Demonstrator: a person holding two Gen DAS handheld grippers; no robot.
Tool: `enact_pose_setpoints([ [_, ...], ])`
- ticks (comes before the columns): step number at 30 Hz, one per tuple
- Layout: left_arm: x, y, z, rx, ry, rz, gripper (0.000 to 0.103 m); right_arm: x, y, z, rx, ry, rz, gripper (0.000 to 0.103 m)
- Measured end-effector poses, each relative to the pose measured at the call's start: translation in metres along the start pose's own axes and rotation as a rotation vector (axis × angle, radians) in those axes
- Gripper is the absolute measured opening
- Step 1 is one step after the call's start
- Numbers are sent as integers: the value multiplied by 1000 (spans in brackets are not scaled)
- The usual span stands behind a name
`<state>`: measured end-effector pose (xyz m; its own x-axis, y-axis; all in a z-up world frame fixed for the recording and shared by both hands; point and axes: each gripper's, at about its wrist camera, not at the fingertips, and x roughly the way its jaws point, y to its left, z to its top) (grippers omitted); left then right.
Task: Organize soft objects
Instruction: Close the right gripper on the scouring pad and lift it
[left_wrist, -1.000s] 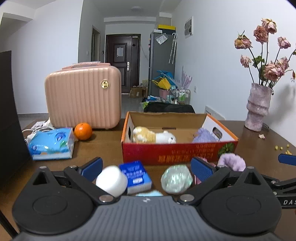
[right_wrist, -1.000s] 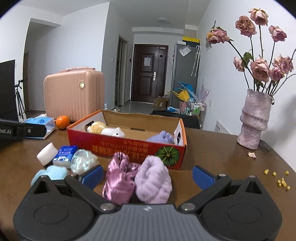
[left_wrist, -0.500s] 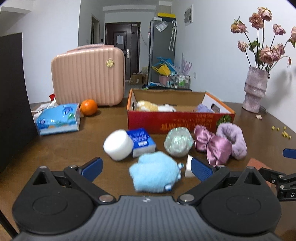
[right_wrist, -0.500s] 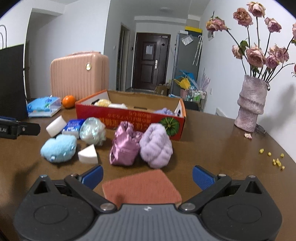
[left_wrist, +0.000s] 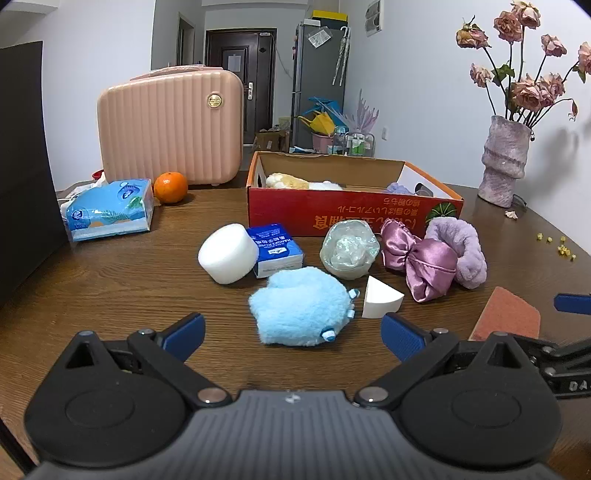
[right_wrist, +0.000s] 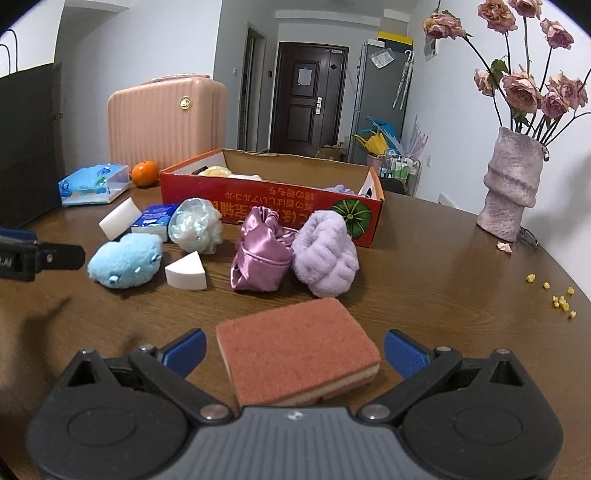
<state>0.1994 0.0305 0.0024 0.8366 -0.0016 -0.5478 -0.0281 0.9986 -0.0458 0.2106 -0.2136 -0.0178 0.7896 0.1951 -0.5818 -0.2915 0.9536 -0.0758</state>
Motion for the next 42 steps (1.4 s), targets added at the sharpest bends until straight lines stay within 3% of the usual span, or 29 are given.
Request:
enact_pose_setpoints([
  [6, 4, 2, -1, -14, 9, 5, 103, 17, 7, 17, 24, 11, -32, 103],
  [15, 8, 6, -3, -31, 16, 15, 103, 56, 14, 30, 96, 130, -192, 103],
  [24, 10, 8, -6, -44, 25, 19, 103, 42, 8, 7, 85, 150, -209, 103],
  [33, 11, 8, -7, -45, 31, 26, 103, 5, 8, -4, 37, 69, -264, 103],
  [42, 10, 10, -9, -57, 36, 16, 103, 13, -3, -5, 188, 179, -214, 101],
])
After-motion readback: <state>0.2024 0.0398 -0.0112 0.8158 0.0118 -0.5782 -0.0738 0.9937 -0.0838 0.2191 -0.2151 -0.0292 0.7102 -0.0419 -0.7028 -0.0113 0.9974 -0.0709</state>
